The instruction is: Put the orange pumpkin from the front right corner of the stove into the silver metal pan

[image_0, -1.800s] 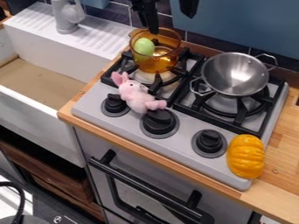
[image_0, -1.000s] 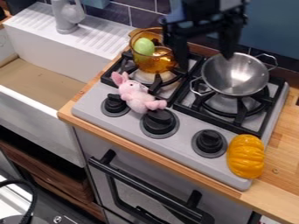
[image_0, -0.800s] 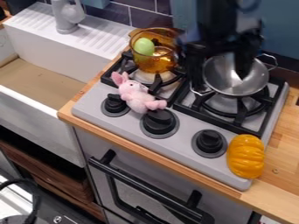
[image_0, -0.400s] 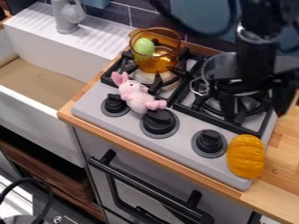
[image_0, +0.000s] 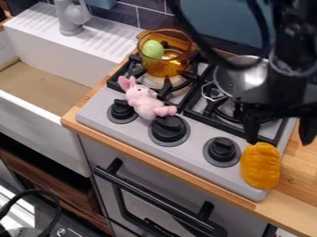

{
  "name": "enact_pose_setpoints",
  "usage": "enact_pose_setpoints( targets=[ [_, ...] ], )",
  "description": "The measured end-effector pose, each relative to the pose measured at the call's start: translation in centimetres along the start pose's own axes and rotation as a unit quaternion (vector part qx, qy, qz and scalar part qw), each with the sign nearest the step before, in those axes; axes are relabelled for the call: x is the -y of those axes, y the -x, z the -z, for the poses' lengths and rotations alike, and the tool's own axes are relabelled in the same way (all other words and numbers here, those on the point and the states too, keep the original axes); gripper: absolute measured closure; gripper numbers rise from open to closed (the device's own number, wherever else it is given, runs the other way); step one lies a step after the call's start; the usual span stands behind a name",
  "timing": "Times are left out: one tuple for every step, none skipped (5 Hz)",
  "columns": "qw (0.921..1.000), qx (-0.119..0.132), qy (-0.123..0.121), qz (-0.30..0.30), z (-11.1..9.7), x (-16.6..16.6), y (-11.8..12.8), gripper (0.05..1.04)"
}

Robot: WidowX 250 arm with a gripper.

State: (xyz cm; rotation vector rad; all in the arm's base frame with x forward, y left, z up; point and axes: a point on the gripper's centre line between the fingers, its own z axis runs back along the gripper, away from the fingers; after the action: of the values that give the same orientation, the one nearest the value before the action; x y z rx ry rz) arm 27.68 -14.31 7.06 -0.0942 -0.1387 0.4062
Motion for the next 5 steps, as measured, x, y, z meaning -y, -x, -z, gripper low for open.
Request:
enact_pose_setpoints(
  targets=[
    [0.9995,-0.015,-0.019,0.022,1.0,-0.3,0.5,0.085],
    [0.9991,-0.012,-0.017,0.036,1.1,-0.2,0.5,0.085],
    [0.9991,0.000,-0.026,0.034,2.0,-0.7,0.7,0.085],
    [0.9991,0.013,-0.029,0.027,2.5,-0.9,0.7,0.085],
    [0.9990,0.013,-0.035,0.026,3.4,-1.1,0.7,0.085]
  ],
)
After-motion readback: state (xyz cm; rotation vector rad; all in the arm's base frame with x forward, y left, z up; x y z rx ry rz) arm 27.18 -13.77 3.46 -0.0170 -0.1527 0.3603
